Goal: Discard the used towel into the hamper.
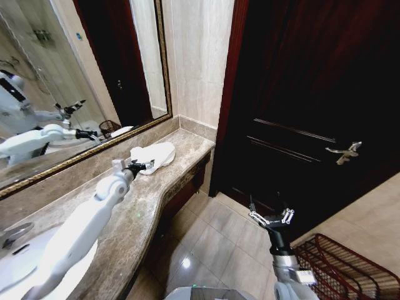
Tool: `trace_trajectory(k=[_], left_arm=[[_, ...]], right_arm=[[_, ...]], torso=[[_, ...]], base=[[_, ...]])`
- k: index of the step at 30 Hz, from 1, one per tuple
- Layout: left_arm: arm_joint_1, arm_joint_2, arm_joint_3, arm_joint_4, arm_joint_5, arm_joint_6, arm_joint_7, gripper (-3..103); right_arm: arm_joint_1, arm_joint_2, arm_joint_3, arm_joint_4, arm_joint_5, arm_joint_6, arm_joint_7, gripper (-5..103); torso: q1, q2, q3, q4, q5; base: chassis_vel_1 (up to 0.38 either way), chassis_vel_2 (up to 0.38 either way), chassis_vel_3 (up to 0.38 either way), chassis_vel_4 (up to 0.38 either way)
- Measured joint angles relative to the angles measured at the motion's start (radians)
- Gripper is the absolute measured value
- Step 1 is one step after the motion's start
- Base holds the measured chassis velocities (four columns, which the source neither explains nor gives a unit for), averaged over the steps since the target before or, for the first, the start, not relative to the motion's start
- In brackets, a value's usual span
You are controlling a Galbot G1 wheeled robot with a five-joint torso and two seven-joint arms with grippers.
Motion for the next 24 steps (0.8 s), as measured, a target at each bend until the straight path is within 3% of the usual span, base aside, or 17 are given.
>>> trace_trajectory(k=[2,7,9,13,18,24], left_arm=[[-0.074,-0.024,0.064,0.097,0.004,-0.043,0.066,103],[-0.124,-0.053,0.120,0.181,0.029,-0.072,0.133,90],[-0.128,-0.058,0.128,0.193,0.040,-0.083,0.139,85],[-0.132,-0.075,0.144,0.221,0.063,-0.146,0.150,63],[-0.125,-0.081,0.144,0.223,0.064,-0.175,0.149,51],[-0.096,-0.077,0.125,0.189,0.058,-0.209,0.145,24]], right_arm=[[0.002,0.000,0.005,-0.006,-0.002,0.000,0.000,100],[0.002,0.000,0.014,-0.011,-0.001,-0.001,0.003,100],[0.002,-0.001,0.015,-0.013,-0.001,-0.001,0.004,100],[0.006,-0.004,0.017,-0.015,0.002,-0.003,0.009,100],[0.009,-0.004,0.017,-0.018,0.003,-0.003,0.010,100],[0.010,-0.006,0.015,-0.021,0.007,-0.003,0.011,100]], torso=[[0.000,0.000,0.000,-0.0002,-0.0001],[0.000,0.000,0.000,-0.0002,0.0000],[0.000,0.000,0.000,-0.0001,0.0000],[0.000,0.000,0.000,0.0000,-0.0001],[0.000,0.000,0.000,-0.0001,-0.0002],[0.000,0.000,0.000,-0.0001,-0.0002]], base=[[0.000,0.000,0.000,0.000],[0.000,0.000,0.000,0.000],[0.000,0.000,0.000,0.000],[0.000,0.000,0.000,0.000],[0.000,0.000,0.000,0.000],[0.000,0.000,0.000,0.000]])
